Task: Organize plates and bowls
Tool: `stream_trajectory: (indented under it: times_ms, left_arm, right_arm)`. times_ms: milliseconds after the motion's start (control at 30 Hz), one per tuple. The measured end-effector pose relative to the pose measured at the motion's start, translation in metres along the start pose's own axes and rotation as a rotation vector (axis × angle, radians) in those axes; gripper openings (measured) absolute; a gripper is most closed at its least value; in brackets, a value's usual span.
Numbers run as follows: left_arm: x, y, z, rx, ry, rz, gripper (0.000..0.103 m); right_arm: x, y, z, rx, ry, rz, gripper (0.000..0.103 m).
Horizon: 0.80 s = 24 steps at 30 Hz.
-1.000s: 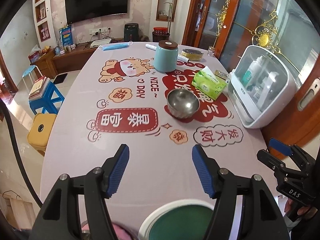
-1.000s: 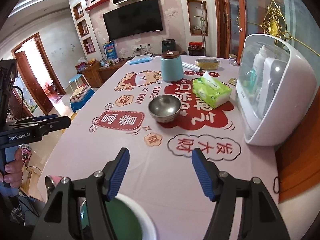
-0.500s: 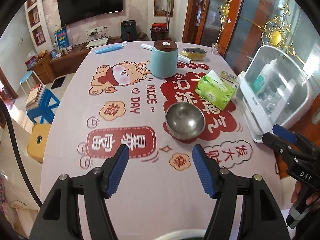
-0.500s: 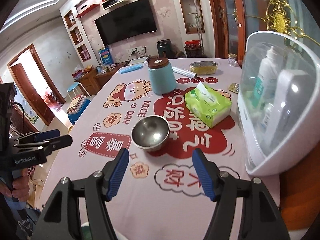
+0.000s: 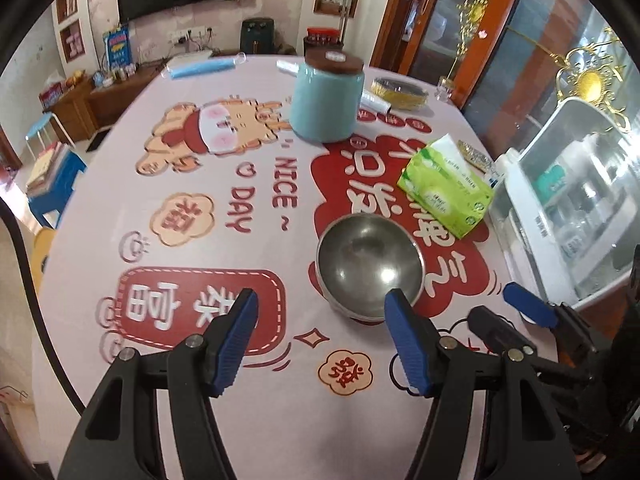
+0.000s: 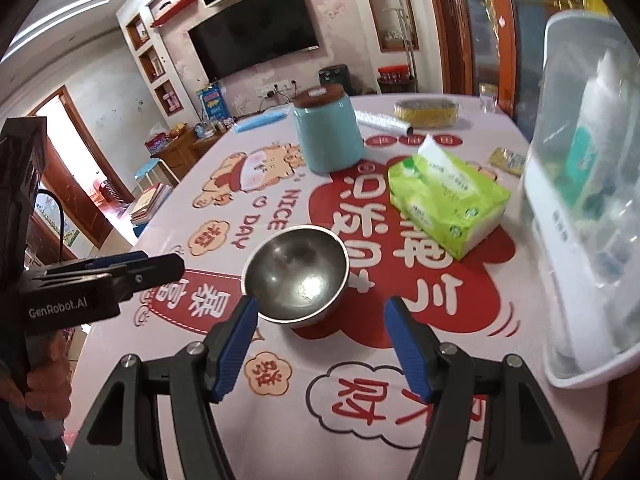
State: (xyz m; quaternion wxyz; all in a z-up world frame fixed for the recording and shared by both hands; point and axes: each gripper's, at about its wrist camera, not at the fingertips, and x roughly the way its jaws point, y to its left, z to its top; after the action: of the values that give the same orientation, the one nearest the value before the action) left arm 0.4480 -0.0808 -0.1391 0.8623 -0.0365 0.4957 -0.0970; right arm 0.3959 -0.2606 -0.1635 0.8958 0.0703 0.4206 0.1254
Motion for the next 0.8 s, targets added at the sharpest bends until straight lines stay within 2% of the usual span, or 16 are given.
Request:
stream_trajectory:
  times_ms: [367,533,800]
  left_arm:
    - [0.066,0.000,-0.004,-0.043,0.054,-0.019,0.063]
    - [0.080,-0.001,-0.006,-0.047,0.073,-0.021,0.058]
    - [0.095,-0.001,-0.009,-0.036,0.116,-0.023,0.055]
  right_arm:
    - [0.042,-0.015,-0.013,0.100,0.007,0.075,0.066]
    - [0.054,-0.020,-0.017,0.122,0.016,0.093,0.065]
    - [0.066,-0.029,-0.023,0.182,0.030,0.137,0.054]
